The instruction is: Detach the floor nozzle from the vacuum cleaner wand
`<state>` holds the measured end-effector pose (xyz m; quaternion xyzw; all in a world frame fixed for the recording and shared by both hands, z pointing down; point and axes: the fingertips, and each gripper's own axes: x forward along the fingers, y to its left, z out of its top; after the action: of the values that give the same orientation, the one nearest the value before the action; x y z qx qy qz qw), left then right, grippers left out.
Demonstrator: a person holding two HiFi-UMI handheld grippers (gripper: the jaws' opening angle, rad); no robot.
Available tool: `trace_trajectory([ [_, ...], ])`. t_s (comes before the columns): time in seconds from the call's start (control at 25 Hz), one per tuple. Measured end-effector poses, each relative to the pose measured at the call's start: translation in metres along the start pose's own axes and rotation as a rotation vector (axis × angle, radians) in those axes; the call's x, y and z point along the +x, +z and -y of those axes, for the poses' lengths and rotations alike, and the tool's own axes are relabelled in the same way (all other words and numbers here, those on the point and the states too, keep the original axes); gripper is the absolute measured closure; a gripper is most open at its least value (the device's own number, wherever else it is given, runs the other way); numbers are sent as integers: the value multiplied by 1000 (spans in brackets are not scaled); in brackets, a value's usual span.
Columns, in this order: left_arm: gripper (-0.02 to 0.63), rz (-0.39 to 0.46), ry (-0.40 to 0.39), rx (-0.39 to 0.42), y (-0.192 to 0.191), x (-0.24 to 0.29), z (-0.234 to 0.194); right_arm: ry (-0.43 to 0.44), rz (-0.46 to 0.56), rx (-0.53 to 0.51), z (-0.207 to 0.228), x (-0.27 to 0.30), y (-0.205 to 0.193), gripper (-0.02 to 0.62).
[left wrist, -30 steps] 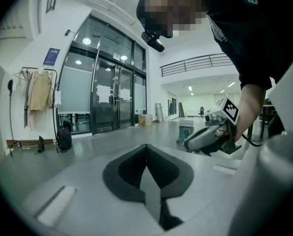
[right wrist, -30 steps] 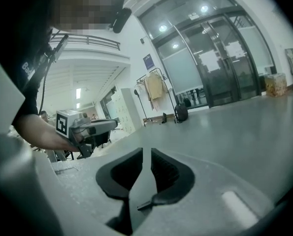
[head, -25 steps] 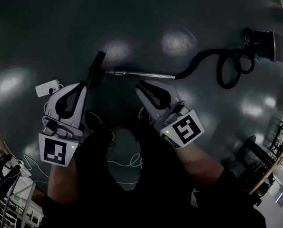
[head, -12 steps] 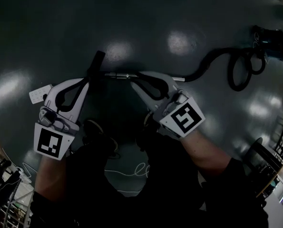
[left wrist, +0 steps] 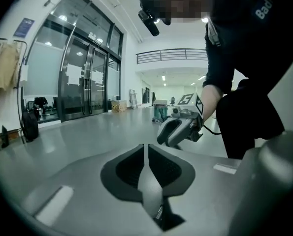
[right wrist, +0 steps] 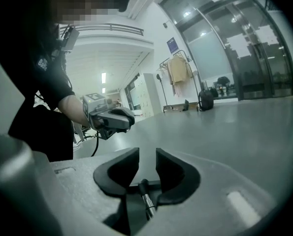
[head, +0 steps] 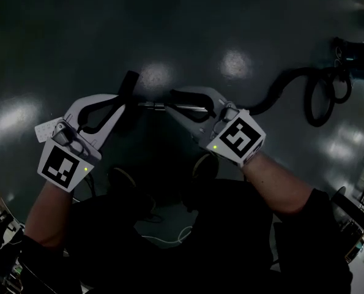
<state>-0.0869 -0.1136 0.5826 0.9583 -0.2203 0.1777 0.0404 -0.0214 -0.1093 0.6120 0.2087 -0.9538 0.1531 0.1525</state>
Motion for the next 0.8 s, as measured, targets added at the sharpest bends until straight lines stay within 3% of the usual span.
trace_trajectory([
  [0.24,555,-48,-86,93,-27,15,7,71,-55,-47,9,20,-27,465],
  [0.48,537,-112,-153,122,-57,33,10,154,-165,-93,8,36,-77,451],
  [0.8,514,-251,-259,203,-148,58,23,217,-376,-138,9,65,-166,410],
])
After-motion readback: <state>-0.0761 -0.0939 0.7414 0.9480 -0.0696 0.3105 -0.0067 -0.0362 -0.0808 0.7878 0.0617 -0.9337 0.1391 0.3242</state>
